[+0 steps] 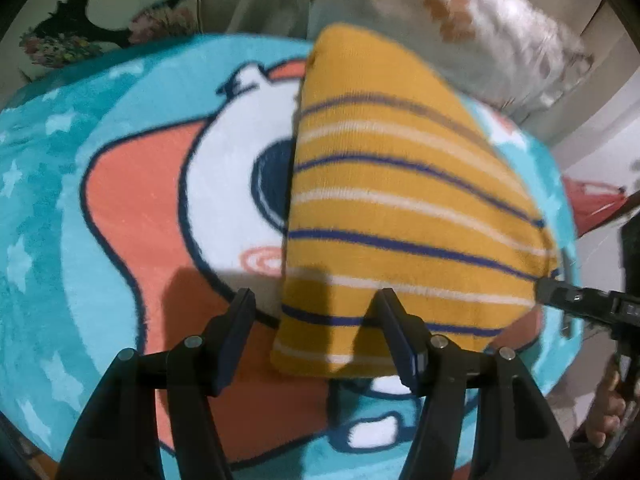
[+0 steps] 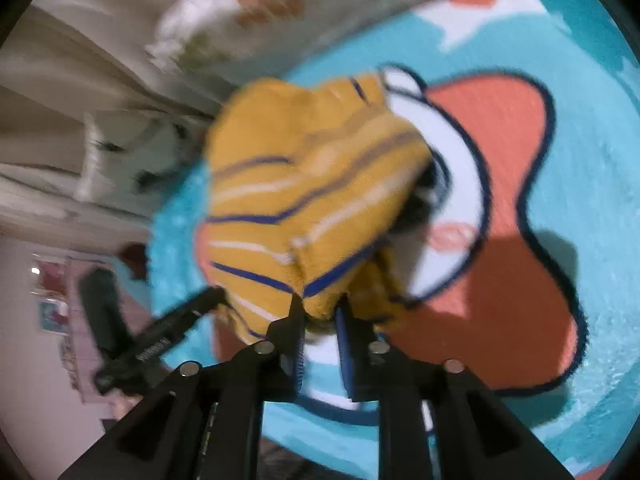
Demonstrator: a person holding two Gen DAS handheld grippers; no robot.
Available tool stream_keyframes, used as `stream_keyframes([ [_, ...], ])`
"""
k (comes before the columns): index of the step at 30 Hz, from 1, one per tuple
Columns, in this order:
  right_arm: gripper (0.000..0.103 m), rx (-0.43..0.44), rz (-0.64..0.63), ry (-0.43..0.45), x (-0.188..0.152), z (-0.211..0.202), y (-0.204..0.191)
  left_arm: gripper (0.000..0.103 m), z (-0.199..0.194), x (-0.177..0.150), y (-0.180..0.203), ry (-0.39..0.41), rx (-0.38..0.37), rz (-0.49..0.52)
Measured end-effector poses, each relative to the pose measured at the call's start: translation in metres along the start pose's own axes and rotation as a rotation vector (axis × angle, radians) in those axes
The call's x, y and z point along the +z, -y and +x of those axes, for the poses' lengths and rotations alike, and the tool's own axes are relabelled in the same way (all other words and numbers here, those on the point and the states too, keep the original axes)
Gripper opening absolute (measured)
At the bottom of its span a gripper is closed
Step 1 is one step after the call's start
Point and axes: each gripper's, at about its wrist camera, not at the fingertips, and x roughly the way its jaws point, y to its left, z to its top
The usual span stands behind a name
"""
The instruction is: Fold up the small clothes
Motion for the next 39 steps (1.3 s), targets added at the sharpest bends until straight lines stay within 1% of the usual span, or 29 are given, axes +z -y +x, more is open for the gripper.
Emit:
stream_keyframes([
  [1, 0.021, -0.022, -0.004, 0.008, 0.0, -0.001, 0.001, 0.063, 0.005, 0.0, -0.001, -0.014, 0.002, -0.007],
  [3, 0.022, -0.045, -0.039, 0.055, -0.002, -0.006, -0.007, 0.066, 0.01, 0.001, -0.003, -0.023, 0.012, -0.021],
  [4, 0.022, -0.061, -0.059, 0.089, -0.001, -0.013, -0.012, 0.068, 0.01, 0.002, -0.003, -0.025, 0.015, -0.026],
  [6, 0.022, -0.118, -0.102, 0.19, 0.0, -0.032, -0.025, 0.068, 0.012, 0.003, -0.004, -0.027, 0.015, -0.022],
  [9, 0.022, -0.141, -0.128, 0.275, 0.012, -0.046, -0.036, 0.069, 0.012, 0.003, -0.005, -0.024, 0.011, -0.028],
  [10, 0.022, -0.143, -0.135, 0.28, 0.017, -0.046, -0.04, 0.069, 0.012, 0.003, -0.006, -0.024, 0.007, -0.034],
  [11, 0.022, -0.169, -0.146, 0.257, 0.024, -0.038, -0.044, 0.069, 0.011, 0.003, -0.008, -0.026, 0.0, -0.041],
  [13, 0.022, -0.181, -0.149, 0.24, 0.032, -0.03, -0.04, 0.069, 0.007, 0.0, -0.013, -0.016, -0.016, -0.05],
  [15, 0.024, -0.179, -0.102, 0.209, 0.046, -0.015, -0.028, 0.069, -0.004, -0.001, -0.015, 0.015, -0.03, -0.046],
  [18, 0.043, -0.174, -0.064, 0.212, 0.063, 0.003, -0.019, 0.069, -0.015, -0.001, -0.017, 0.057, -0.042, -0.041],
  [19, 0.045, -0.17, -0.064, 0.211, 0.068, 0.009, -0.018, 0.069, -0.016, 0.0, -0.018, 0.063, -0.045, -0.041],
  [20, 0.045, -0.156, -0.063, 0.2, 0.073, 0.016, -0.017, 0.069, -0.014, 0.001, -0.019, 0.059, -0.039, -0.041],
  [21, 0.045, -0.136, -0.053, 0.16, 0.079, 0.03, -0.016, 0.069, -0.013, 0.002, -0.021, 0.056, -0.029, -0.044],
  [22, 0.037, -0.133, -0.04, 0.129, 0.083, 0.038, -0.014, 0.069, -0.01, 0.002, -0.021, 0.054, -0.018, -0.047],
  [23, 0.021, -0.12, -0.018, 0.079, 0.088, 0.051, -0.013, 0.069, -0.009, 0.003, -0.021, 0.053, -0.003, -0.046],
  [24, 0.007, -0.121, -0.029, 0.068, 0.089, 0.054, -0.018, 0.069, -0.008, 0.003, -0.02, 0.052, 0.009, -0.043],
  [25, 0.007, -0.136, -0.053, 0.081, 0.089, 0.052, -0.026, 0.069, -0.01, 0.002, -0.018, 0.057, 0.026, -0.034],
  [26, 0.007, -0.131, -0.119, 0.119, 0.089, 0.044, -0.044, 0.069, -0.011, 0.001, -0.017, 0.067, 0.042, -0.025],
  [28, 0.007, -0.064, -0.187, 0.179, 0.088, 0.028, -0.068, 0.069, -0.011, -0.001, -0.016, 0.072, 0.066, -0.013],
  [29, 0.007, -0.024, -0.228, 0.224, 0.088, 0.018, -0.081, 0.069, -0.01, -0.001, -0.016, 0.069, 0.073, -0.015],
  [30, 0.007, -0.005, -0.259, 0.258, 0.09, 0.012, -0.089, 0.069, -0.008, -0.001, -0.016, 0.066, 0.075, -0.019],
  [32, 0.007, -0.001, -0.259, 0.27, 0.095, 0.014, -0.087, 0.069, -0.003, -0.001, -0.015, 0.058, 0.087, -0.025],
  [34, 0.007, -0.068, -0.251, 0.27, 0.101, 0.027, -0.074, 0.069, 0.0, -0.001, -0.014, 0.058, 0.096, -0.018],
  [35, 0.007, -0.162, -0.247, 0.257, 0.105, 0.041, -0.061, 0.069, 0.002, 0.0, -0.011, 0.058, 0.103, -0.013],
  [36, 0.007, -0.214, -0.237, 0.224, 0.107, 0.053, -0.049, 0.069, 0.003, 0.0, -0.008, 0.058, 0.112, -0.005],
  [38, 0.01, -0.257, -0.205, 0.163, 0.108, 0.071, -0.027, 0.069, 0.004, 0.0, -0.004, 0.059, 0.12, 0.008],
  [39, 0.01, -0.249, -0.203, 0.172, 0.105, 0.072, -0.022, 0.069, 0.005, 0.001, -0.004, 0.061, 0.128, 0.013],
])
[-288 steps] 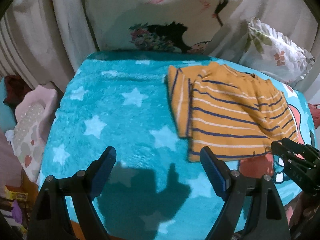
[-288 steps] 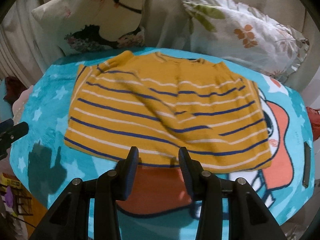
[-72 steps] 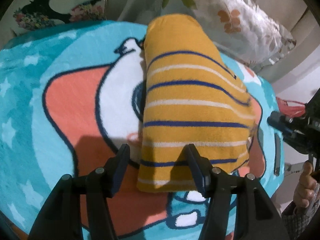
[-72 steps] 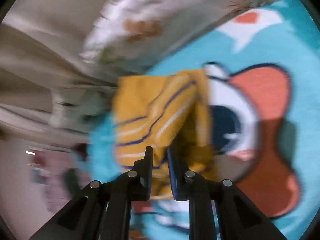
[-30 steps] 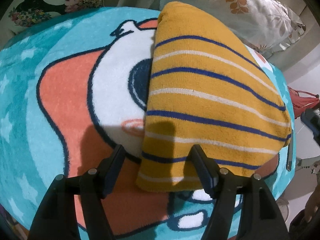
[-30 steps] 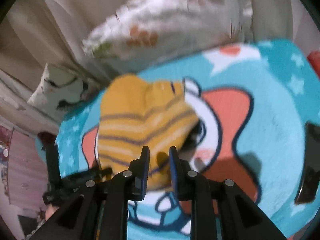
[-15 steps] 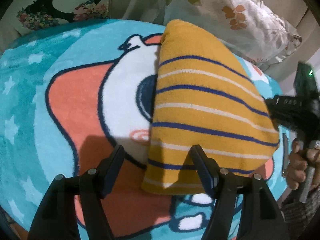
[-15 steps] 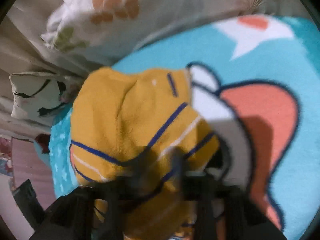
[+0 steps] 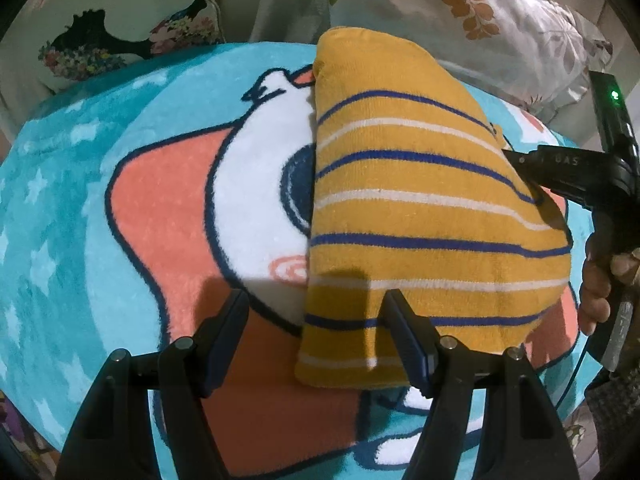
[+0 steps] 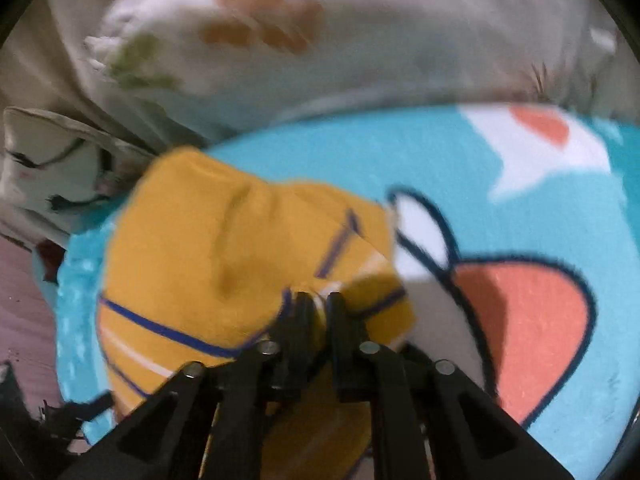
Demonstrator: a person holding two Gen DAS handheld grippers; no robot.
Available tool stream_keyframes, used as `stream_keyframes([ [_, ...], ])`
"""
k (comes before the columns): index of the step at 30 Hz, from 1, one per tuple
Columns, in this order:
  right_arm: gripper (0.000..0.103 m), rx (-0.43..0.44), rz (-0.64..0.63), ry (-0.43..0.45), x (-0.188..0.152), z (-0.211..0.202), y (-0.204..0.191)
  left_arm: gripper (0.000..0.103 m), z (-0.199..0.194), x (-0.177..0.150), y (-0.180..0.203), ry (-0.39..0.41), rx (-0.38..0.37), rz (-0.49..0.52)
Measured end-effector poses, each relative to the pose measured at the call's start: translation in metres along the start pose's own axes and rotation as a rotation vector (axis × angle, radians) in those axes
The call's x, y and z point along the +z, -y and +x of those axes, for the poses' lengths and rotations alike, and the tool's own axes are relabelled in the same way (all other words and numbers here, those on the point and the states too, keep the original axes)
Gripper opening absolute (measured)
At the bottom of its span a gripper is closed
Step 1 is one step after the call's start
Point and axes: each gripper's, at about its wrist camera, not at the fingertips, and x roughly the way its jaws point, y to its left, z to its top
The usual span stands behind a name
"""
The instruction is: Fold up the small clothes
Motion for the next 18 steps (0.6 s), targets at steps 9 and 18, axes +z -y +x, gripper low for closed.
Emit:
stream_keyframes([
  [9, 0.015, -0.065, -0.081, 0.187, 0.01, -0.076, -0.032, 0.069, -0.019, -0.002, 0.003, 0.037, 0.067, 0.032],
  [18, 0.014, -0.096, -0.203, 0.027, 0.014, 0.0, -0.089, 0.069, -0.055, -0.017, -0.004, 0.102, 0.171, 0.043],
])
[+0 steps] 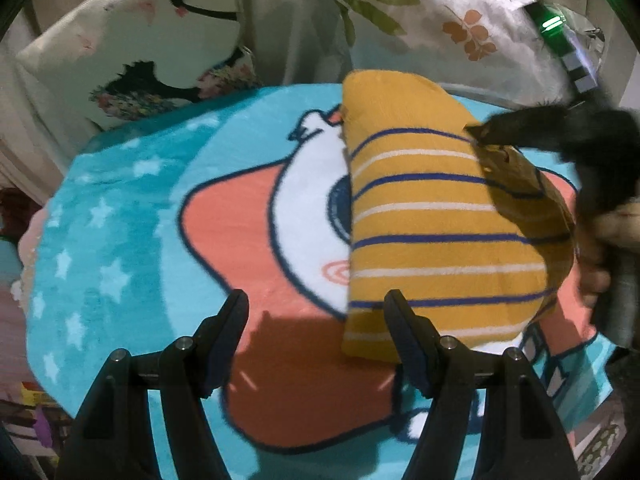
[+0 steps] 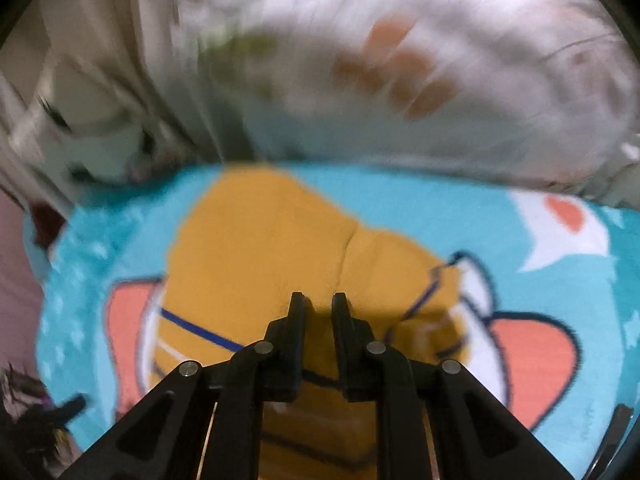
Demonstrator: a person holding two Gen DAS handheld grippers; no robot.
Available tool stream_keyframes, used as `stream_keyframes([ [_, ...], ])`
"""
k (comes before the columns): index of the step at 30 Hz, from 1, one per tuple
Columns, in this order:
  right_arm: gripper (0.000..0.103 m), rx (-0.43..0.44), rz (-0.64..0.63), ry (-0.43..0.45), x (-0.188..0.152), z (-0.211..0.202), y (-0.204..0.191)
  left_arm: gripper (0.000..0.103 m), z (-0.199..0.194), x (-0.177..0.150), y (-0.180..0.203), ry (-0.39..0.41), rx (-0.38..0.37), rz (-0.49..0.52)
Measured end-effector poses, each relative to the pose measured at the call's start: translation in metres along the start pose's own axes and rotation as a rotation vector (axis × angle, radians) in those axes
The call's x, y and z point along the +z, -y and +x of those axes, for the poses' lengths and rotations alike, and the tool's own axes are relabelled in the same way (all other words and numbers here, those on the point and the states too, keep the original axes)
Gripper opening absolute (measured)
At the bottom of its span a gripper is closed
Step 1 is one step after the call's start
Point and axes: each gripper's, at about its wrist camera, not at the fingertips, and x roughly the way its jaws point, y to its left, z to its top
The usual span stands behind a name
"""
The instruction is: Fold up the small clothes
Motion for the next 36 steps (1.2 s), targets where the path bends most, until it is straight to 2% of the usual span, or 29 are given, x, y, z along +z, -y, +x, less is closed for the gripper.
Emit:
stream_keyframes([
  [3, 0.014, -0.07, -0.03, -0.001, 0.001, 0.021, -0.005, 0.069, -0.01, -0.003, -0.007, 0.012, 0.02, -0.012],
  [5, 0.015, -0.07, -0.017, -0.021, 0.007, 0.022, -0.004, 0.069, -0.013, -0.004, -0.01, 0.017, 0.03, -0.016],
  [7, 0.015, -0.058, -0.008, -0.021, 0.009, 0.013, -0.003, 0.069, -0.017, -0.004, -0.012, 0.023, 0.033, -0.02],
  [10, 0.015, -0.034, 0.009, 0.03, 0.002, -0.022, 0.005, 0.069, -0.024, -0.003, -0.011, 0.041, 0.036, -0.018],
  [13, 0.015, -0.013, 0.02, 0.065, -0.014, -0.049, 0.007, 0.069, -0.033, -0.004, -0.006, 0.056, 0.033, -0.01],
  [17, 0.016, -0.016, 0.021, 0.088, -0.051, -0.079, 0.007, 0.069, -0.046, -0.007, 0.002, 0.072, 0.03, 0.007],
  [19, 0.021, -0.027, 0.018, 0.083, -0.066, -0.079, 0.002, 0.069, -0.053, -0.009, 0.005, 0.079, 0.017, 0.014],
  [23, 0.021, -0.042, 0.043, 0.031, -0.096, -0.071, 0.005, 0.069, -0.068, -0.012, 0.009, 0.094, -0.001, 0.016],
  [30, 0.021, -0.041, 0.09, 0.035, -0.114, -0.078, 0.013, 0.071, -0.09, -0.016, 0.017, 0.124, 0.017, 0.03],
  [36, 0.021, -0.087, 0.091, 0.061, -0.118, -0.097, 0.01, 0.073, -0.115, -0.018, 0.024, 0.166, 0.013, 0.051],
])
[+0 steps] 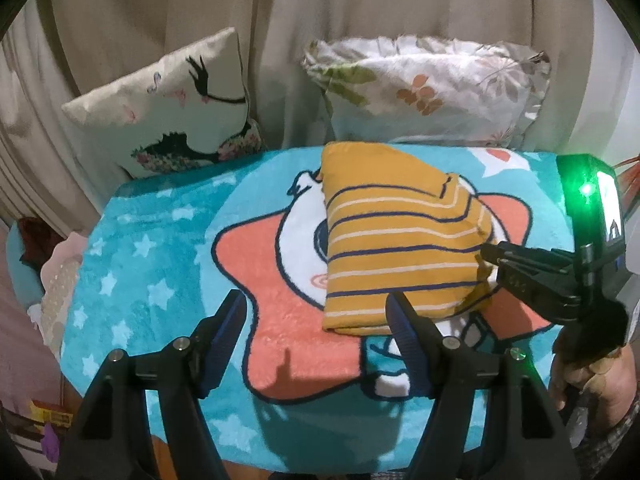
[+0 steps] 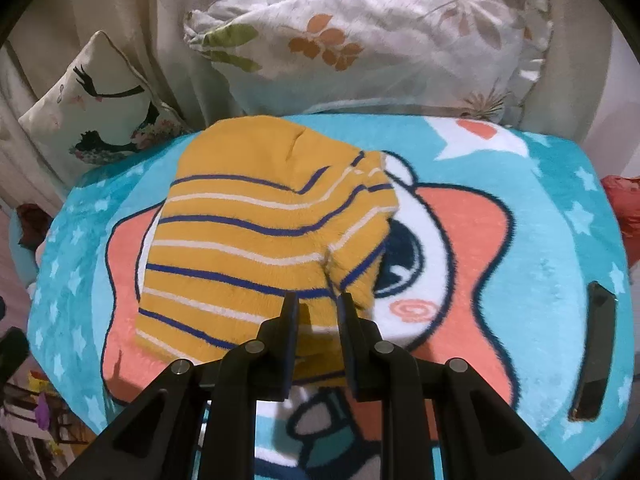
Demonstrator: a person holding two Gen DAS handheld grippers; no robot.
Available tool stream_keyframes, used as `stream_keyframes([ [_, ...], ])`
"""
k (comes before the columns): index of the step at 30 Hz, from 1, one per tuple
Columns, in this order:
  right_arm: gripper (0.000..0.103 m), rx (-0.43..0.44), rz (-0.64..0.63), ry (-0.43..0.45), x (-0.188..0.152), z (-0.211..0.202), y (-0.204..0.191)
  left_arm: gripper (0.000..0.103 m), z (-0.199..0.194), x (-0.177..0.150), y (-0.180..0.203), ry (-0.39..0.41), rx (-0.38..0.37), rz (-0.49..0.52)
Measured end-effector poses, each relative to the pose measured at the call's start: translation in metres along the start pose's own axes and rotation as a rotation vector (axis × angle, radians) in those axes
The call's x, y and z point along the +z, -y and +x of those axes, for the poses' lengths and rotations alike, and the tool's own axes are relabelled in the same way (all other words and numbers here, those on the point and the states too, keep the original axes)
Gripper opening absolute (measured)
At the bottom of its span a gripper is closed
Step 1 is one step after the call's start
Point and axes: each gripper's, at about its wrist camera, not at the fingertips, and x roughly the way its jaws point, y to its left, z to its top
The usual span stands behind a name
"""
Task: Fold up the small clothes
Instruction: 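Pull both grippers back from the folded sweater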
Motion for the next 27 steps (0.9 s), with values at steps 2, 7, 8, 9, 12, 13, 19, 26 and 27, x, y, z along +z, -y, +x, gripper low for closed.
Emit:
stream_keyframes([
  [2, 0.021, -0.011, 0.009, 0.01, -0.002, -0.008, 0.001, 0.075, -0.011, 0.002, 0.001, 0.025, 0.002, 0.005],
  [7, 0.024, -0.055, 0.013, 0.029, -0.007, -0.023, 0.005, 0.077, -0.028, 0.006, -0.001, 0.078, 0.004, 0.003],
  [8, 0.024, -0.065, 0.012, 0.034, -0.007, -0.027, 0.006, 0.078, -0.031, 0.008, -0.002, 0.088, 0.005, 0.0],
  [9, 0.024, -0.069, 0.01, 0.037, -0.007, -0.029, 0.006, 0.078, -0.032, 0.008, -0.002, 0.093, 0.008, -0.001],
  [12, 0.027, -0.082, 0.004, 0.045, -0.007, -0.035, 0.007, 0.079, -0.031, 0.01, -0.002, 0.094, 0.013, -0.003],
  [13, 0.027, -0.081, 0.002, 0.045, -0.006, -0.035, 0.007, 0.079, -0.031, 0.01, -0.002, 0.093, 0.012, -0.004],
  [19, 0.027, -0.079, 0.0, 0.038, -0.006, -0.032, 0.006, 0.079, -0.022, 0.01, -0.001, 0.069, 0.016, -0.001],
  [26, 0.027, -0.085, -0.007, 0.023, -0.006, -0.026, 0.004, 0.079, -0.014, 0.008, -0.004, 0.047, 0.021, -0.008],
  [27, 0.027, -0.088, -0.009, 0.021, -0.006, -0.026, 0.003, 0.079, -0.012, 0.008, -0.004, 0.043, 0.019, -0.011],
])
